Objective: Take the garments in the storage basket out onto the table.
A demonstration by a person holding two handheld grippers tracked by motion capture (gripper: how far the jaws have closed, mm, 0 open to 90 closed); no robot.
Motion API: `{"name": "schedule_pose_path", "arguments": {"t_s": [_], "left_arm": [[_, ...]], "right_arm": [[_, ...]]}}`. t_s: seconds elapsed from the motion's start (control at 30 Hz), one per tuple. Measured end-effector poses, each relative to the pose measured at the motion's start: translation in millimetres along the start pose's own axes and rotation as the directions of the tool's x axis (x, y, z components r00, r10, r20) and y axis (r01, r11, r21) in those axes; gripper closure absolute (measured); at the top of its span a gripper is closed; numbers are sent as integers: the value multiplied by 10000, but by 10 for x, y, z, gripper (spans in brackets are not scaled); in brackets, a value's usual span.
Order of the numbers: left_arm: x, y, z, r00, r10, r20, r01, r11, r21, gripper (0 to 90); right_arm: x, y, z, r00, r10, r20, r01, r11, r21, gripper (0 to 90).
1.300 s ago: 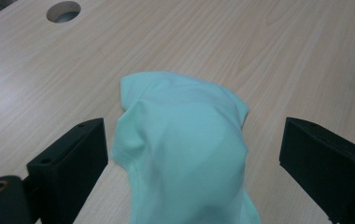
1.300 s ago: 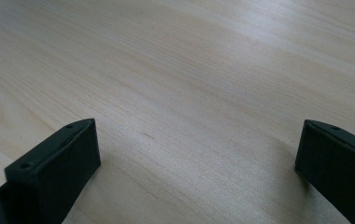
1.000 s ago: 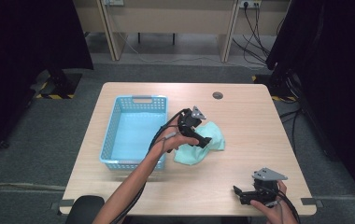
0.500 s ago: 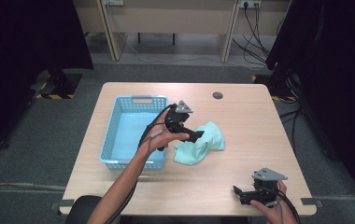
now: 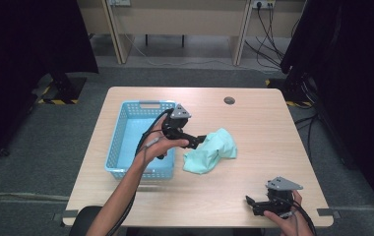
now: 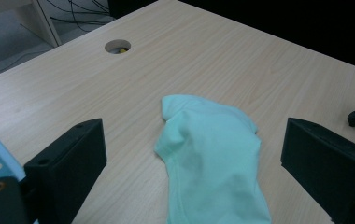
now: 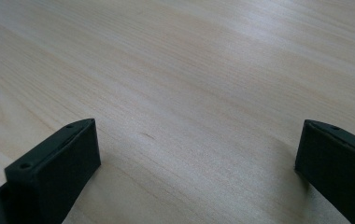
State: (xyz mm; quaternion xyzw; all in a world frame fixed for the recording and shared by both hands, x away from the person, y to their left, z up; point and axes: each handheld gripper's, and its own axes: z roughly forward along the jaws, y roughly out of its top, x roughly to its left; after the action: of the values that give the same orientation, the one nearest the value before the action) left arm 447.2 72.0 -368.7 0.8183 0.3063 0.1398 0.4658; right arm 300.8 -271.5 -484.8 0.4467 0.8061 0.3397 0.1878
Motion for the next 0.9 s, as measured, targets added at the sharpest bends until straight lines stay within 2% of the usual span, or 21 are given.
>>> {"name": "schedule_pose_path", "arguments": {"t_s": [0.17, 0.5, 0.9], "left_arm": [[86, -98, -104, 9998, -185, 20, 185, 9993, -312, 64], [177, -206, -229, 9995, -245, -177, 239, 9991, -348, 64], [216, -287, -313, 9990, -376, -258, 361, 9978, -557, 63]], "right_arm": [[0, 0, 0, 10000, 2, 2, -2, 10000, -3, 2], [1, -1, 0, 10000, 5, 8, -5, 10000, -9, 2], [2, -2, 0, 10000, 8, 12, -8, 10000, -16, 2]]}}
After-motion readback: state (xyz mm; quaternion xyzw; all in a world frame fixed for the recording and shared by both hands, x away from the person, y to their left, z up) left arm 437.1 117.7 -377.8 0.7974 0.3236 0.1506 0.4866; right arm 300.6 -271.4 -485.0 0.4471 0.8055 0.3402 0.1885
